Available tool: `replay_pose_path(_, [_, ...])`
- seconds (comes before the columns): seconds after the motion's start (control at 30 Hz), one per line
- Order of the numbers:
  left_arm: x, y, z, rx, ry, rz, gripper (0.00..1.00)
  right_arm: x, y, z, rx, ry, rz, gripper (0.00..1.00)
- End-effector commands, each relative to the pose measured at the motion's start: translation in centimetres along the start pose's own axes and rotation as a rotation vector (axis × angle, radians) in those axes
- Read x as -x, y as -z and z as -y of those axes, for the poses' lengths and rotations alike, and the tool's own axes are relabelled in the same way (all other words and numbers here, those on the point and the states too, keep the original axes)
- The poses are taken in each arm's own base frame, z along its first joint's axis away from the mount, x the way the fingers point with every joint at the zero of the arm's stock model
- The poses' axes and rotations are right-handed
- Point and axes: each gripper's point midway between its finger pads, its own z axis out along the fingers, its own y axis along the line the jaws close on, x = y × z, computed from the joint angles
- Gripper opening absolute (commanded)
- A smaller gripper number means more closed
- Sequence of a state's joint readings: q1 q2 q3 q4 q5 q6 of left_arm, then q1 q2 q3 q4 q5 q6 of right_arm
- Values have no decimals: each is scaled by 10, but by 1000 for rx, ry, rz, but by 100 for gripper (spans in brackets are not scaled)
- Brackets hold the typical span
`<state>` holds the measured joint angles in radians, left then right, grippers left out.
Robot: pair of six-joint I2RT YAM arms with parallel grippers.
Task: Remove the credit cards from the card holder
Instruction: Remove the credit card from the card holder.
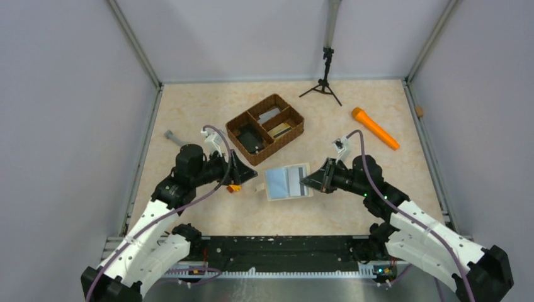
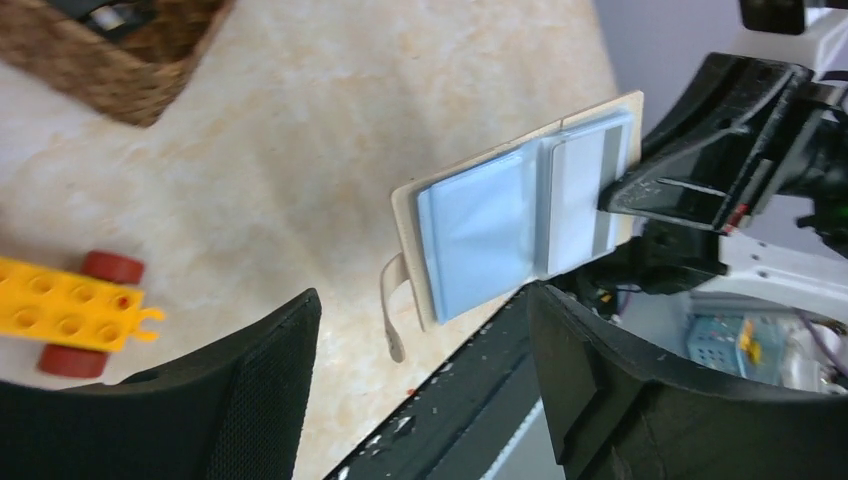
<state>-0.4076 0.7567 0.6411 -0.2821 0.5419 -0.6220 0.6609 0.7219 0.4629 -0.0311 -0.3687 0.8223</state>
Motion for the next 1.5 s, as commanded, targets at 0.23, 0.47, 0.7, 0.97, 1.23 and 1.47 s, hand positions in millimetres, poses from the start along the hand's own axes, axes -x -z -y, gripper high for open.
replay_pose_path(0.23, [-7,6,24,-159,-50,29,43,-8,-29,7,45,-60,-29,0])
replay_pose_path(0.47, [-27,-28,39,-239,-7,-50,32,-11,-28,-1,83,-52,-60,0])
replay_pose_path(0.7, [-46,-49,61,-347,45,-130,37,-12,-17,-9,127,-37,-43,0])
replay_pose_path(0.97, [-63,-66,68,-372,70,-196,34,-12,-6,-20,194,-67,-11,0])
replay_pose_path(1.23, [-64,-65,80,-443,98,-201,22,-15,0,-28,249,-101,-4,0])
replay_pose_path(1.47, [-73,-66,86,-479,122,-244,11,-15,1,-34,291,-119,-4,0])
